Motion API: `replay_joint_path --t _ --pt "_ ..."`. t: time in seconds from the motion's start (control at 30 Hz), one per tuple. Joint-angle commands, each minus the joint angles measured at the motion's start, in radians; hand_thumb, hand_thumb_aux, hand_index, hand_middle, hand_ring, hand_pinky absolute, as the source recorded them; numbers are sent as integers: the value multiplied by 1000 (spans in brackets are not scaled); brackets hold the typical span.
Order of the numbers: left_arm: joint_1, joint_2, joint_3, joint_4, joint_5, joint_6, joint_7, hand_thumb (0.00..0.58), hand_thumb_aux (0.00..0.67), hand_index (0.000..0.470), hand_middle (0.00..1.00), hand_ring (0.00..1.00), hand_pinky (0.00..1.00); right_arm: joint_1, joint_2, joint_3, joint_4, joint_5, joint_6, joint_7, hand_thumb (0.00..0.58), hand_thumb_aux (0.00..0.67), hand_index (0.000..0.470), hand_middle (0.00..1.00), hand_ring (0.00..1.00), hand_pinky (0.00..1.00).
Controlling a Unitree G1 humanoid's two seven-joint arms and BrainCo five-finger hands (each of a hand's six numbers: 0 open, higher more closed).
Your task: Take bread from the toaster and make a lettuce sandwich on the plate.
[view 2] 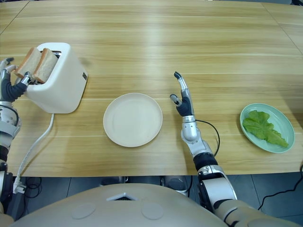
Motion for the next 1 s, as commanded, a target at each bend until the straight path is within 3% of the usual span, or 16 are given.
replay_joint_path --t 0.03,0.5,0.6,0.8,1.0 --pt "-2 -18 -26 7 -15 -9 -6 580 670 460 1000 1000 1000 6 -2 2 -21 -1 5 5 0 0 0 0 0 0" --pt "-60 -131 206 -263 -207 -53 179 580 670 460 1000 1000 1000 -29 5 -7 23 -5 22 -26 0 0 0 0 0 0" --pt "-29 -175 252 -468 -244 -84 171 580 670 460 1000 1000 1000 -40 -5 -12 32 -10 28 -41 0 0 0 0 0 0" --pt "107 -302 71 -907 -295 -101 -99 580 670 460 1000 1000 1000 -51 -41 -37 26 -1 32 -68 0 0 0 0 0 0" --pt "285 -411 -284 -930 -406 -108 -440 580 670 460 1000 1000 1000 -19 -105 -93 -83 10 42 -76 0 0 0 0 0 0"
